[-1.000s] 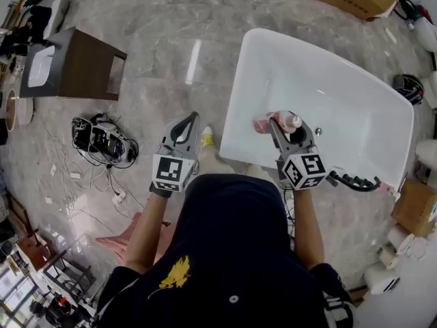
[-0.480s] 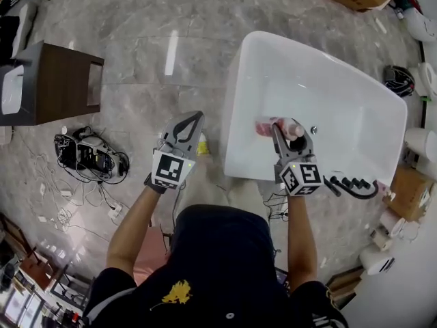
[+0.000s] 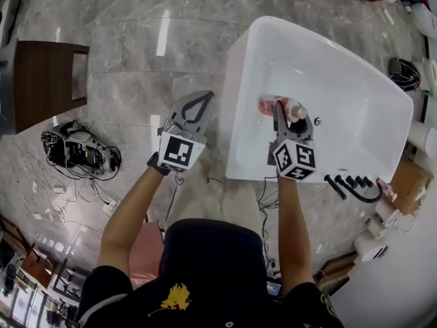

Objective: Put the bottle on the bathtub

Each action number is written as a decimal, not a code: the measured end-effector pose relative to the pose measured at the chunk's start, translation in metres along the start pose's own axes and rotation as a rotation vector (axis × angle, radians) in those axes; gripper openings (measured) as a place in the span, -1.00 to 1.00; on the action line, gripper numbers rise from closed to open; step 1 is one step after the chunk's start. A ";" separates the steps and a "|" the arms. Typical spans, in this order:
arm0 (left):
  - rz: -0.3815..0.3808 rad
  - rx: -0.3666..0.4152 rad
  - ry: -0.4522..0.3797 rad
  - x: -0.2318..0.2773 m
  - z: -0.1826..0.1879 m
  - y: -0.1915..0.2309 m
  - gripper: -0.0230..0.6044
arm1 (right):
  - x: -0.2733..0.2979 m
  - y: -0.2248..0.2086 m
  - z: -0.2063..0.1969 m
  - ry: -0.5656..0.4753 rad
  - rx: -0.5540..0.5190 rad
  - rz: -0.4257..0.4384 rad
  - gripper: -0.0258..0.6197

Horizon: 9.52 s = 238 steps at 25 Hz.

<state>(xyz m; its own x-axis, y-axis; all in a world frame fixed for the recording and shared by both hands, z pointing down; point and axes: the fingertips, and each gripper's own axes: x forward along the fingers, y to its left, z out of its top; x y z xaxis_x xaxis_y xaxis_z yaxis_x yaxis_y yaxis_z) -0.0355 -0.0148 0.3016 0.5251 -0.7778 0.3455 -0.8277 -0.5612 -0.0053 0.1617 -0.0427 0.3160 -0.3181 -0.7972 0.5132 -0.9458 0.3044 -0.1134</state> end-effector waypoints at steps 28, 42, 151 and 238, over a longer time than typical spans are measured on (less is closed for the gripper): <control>-0.023 -0.051 -0.051 0.104 -0.123 0.045 -0.87 | 0.140 0.015 -0.056 -0.088 -0.012 -0.216 -0.25; -0.031 -0.074 -0.044 0.119 -0.131 0.038 -0.87 | 0.148 0.020 -0.061 -0.105 -0.054 -0.220 -0.23; -0.071 -0.097 -0.022 0.119 -0.149 0.001 -0.87 | 0.162 0.050 -0.098 -0.063 -0.588 0.173 -0.12; -0.089 -0.109 0.002 0.115 -0.162 -0.020 -0.87 | 0.161 0.043 -0.120 0.077 -0.530 0.359 0.01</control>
<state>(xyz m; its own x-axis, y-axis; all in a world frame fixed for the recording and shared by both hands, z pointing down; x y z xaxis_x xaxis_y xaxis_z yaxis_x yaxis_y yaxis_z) 0.0091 -0.0470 0.4928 0.5973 -0.7256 0.3418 -0.7944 -0.5940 0.1272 0.0782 -0.0953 0.4962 -0.5840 -0.5642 0.5837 -0.6144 0.7771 0.1364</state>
